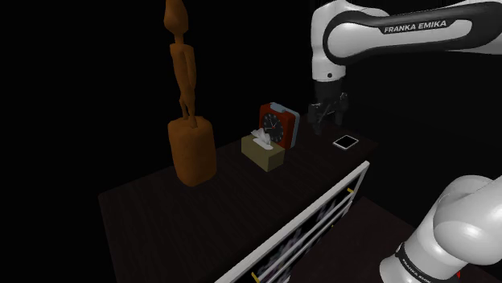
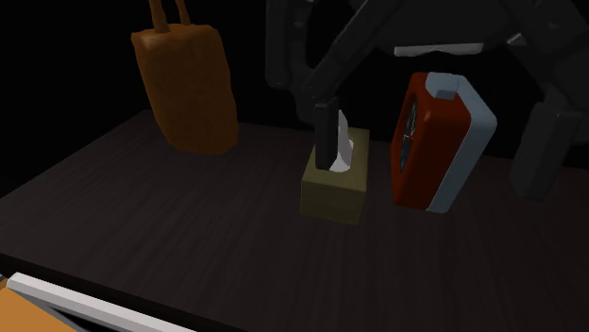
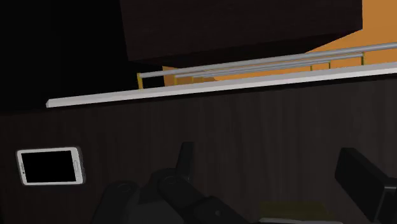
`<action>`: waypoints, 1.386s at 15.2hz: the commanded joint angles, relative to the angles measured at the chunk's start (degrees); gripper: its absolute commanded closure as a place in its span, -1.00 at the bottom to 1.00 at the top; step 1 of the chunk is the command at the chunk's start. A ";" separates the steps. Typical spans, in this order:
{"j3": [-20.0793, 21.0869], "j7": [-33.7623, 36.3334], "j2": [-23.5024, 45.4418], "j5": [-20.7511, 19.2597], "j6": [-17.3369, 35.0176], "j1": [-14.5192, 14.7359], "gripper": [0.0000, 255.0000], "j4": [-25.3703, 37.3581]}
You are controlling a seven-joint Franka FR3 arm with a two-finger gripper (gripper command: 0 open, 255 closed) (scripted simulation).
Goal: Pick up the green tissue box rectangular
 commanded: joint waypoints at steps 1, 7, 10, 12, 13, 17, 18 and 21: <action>1.50 2.31 5.90 -1.46 -0.18 -0.05 -1.00 4.56; 4.88 9.21 23.14 -6.96 -2.90 0.76 -1.00 19.15; 5.67 12.17 32.21 -10.19 -5.74 1.91 -1.00 28.02; 5.80 13.75 38.53 -12.38 -8.20 3.00 -1.00 34.71; 5.76 14.38 41.79 -13.48 -9.61 3.63 -1.00 38.36; 4.74 15.48 56.19 -17.85 -16.74 6.82 -1.00 56.03; 4.58 15.44 56.77 -17.96 -17.04 7.03 -1.00 56.81; 4.59 16.10 56.72 -17.79 -14.83 6.80 -1.00 54.44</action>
